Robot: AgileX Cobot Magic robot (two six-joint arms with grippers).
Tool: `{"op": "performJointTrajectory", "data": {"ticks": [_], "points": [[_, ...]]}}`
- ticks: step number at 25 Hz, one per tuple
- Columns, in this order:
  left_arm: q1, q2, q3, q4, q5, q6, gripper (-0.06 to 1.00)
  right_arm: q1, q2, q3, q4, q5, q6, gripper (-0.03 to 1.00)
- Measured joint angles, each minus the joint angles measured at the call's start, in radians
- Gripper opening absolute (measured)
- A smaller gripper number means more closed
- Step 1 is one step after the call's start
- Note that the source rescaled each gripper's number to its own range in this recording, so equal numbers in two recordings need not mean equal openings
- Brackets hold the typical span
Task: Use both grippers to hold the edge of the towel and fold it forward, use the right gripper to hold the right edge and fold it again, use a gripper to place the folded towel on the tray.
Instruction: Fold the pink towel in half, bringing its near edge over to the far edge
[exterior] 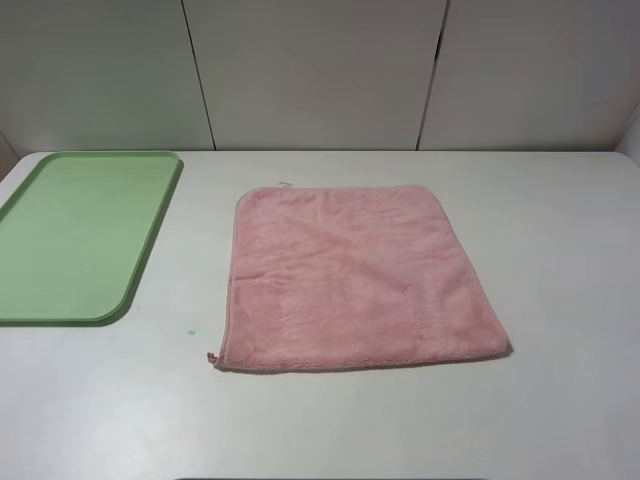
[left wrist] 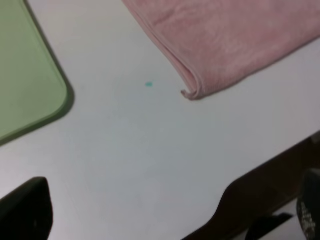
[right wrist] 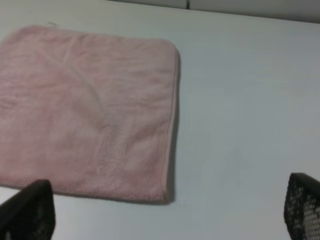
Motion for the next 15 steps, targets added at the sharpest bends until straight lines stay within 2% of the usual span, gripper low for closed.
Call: {"op": "performJointTrajectory", "data": {"ticks": [8,12,15], "points": [[-0.185,0.205,-0.079,0.097,0.014,0.046,0.98,0.114,0.158,-0.097,-0.004,0.012,-0.067,1.0],[-0.287,0.305,-0.107,0.199,0.018,0.058,0.98,0.173,0.236,-0.109,-0.007,0.014,-0.127,1.0],[-0.348,0.372,-0.113,0.272,0.019,0.084,0.98,0.204,0.296,-0.109,-0.008,0.017,-0.222,1.0]]}}
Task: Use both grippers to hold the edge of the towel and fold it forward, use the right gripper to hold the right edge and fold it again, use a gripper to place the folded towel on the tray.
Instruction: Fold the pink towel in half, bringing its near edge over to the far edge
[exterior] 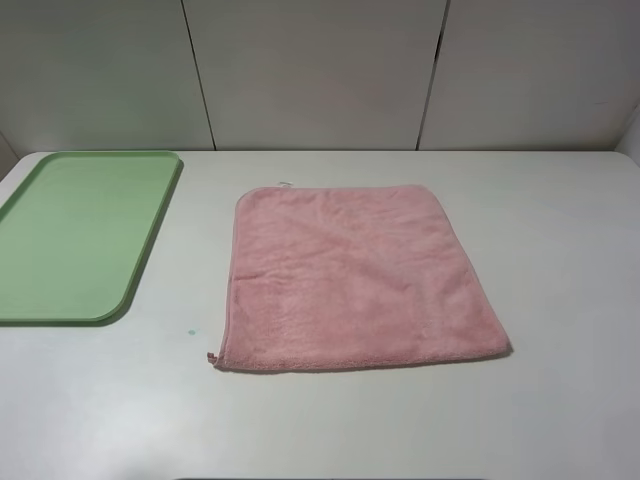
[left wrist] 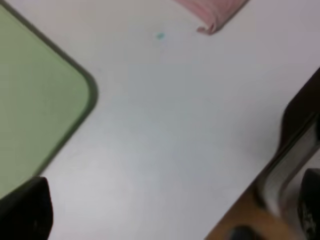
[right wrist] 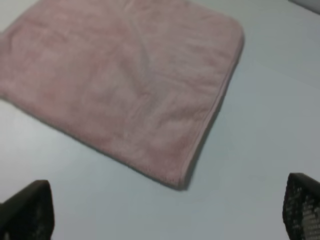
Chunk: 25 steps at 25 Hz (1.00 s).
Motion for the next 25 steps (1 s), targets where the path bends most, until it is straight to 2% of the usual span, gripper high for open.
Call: {"op": "performJointTrajectory", "data": {"ticks": [7,14,21,25], "points": [[-0.144,0.151,0.0,0.15,-0.025,0.114,0.98,0.01,0.144,0.0,-0.008,-0.005,-0.293,1.0],[-0.204,0.322,0.0,0.185,-0.109,0.223,0.98,0.01,0.273,0.0,-0.008,-0.024,-0.541,1.0],[-0.226,0.478,0.0,0.252,-0.218,0.274,0.98,0.01,0.393,0.0,-0.006,-0.133,-0.629,1.0],[-0.228,0.555,0.0,0.321,-0.292,0.288,0.98,0.01,0.475,0.0,-0.004,-0.157,-0.65,1.0]]}}
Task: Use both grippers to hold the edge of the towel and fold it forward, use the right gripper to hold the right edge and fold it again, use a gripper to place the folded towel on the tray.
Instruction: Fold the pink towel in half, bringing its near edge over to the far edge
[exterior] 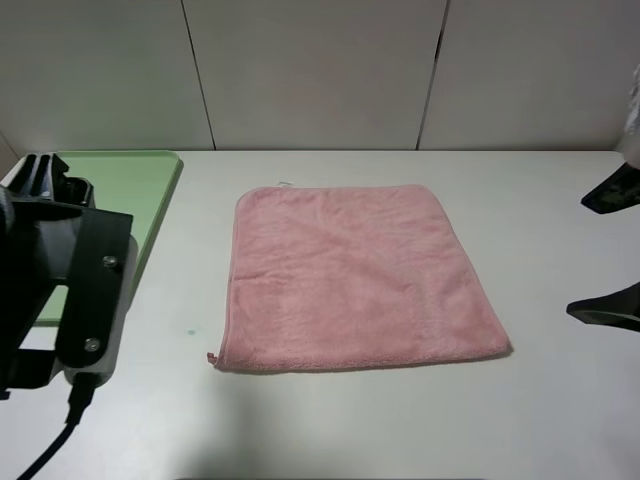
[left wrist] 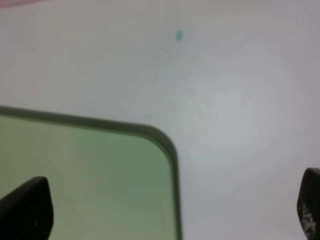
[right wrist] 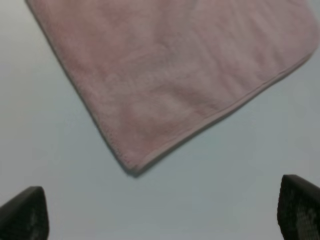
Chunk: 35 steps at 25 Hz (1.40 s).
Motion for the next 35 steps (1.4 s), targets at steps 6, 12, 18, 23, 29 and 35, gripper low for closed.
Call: {"op": "performJointTrajectory", "data": {"ticks": [6,12,18,23,29,35], "points": [[0.0,0.124,-0.007,0.052,-0.134,0.003,0.98,0.0,0.122,-0.001,0.0,-0.055,-0.024,1.0],[0.0,0.251,-0.008,0.057,-0.279,0.003,0.98,0.0,0.212,-0.001,-0.004,-0.085,-0.029,1.0],[0.0,0.359,-0.008,0.057,-0.379,0.003,0.98,0.0,0.222,0.0,-0.025,-0.106,-0.031,1.0],[0.0,0.445,-0.008,0.057,-0.463,0.002,0.98,0.0,0.222,0.001,-0.029,-0.113,-0.031,1.0],[0.0,0.533,-0.009,0.057,-0.514,-0.005,0.98,0.0,0.222,0.001,-0.03,-0.118,-0.031,1.0],[0.0,0.6,-0.009,0.058,-0.545,-0.005,0.98,0.0,0.223,0.001,-0.033,-0.121,-0.032,1.0]]}}
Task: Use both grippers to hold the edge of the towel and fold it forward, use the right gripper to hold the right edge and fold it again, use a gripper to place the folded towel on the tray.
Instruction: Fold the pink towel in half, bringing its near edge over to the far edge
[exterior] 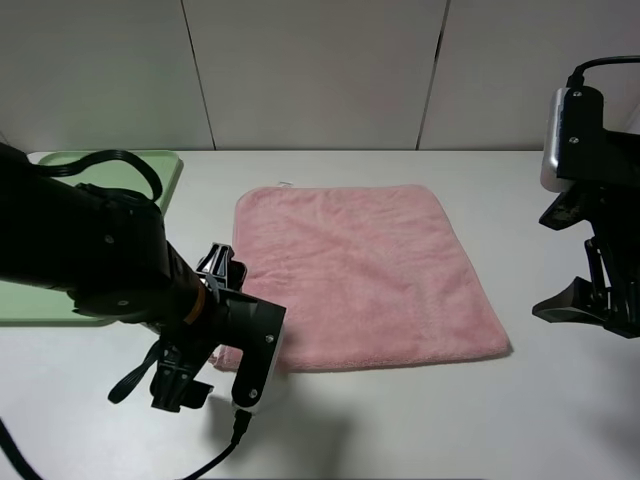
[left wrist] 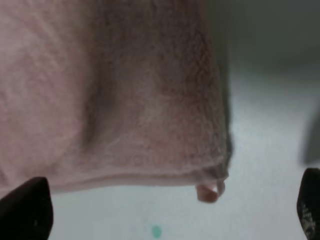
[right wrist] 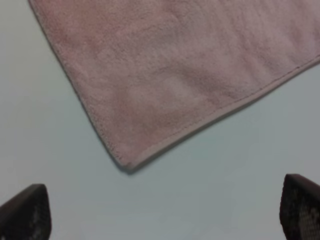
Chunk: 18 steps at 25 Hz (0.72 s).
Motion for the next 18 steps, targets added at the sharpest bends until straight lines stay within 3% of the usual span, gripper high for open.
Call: {"op": "performJointTrajectory", "data": {"ticks": [18], "points": [[0.0,0.009,0.0,0.0,-0.117,0.0,0.98,0.0,0.0,0.0,0.0,-0.003,0.0,1.0]]}}
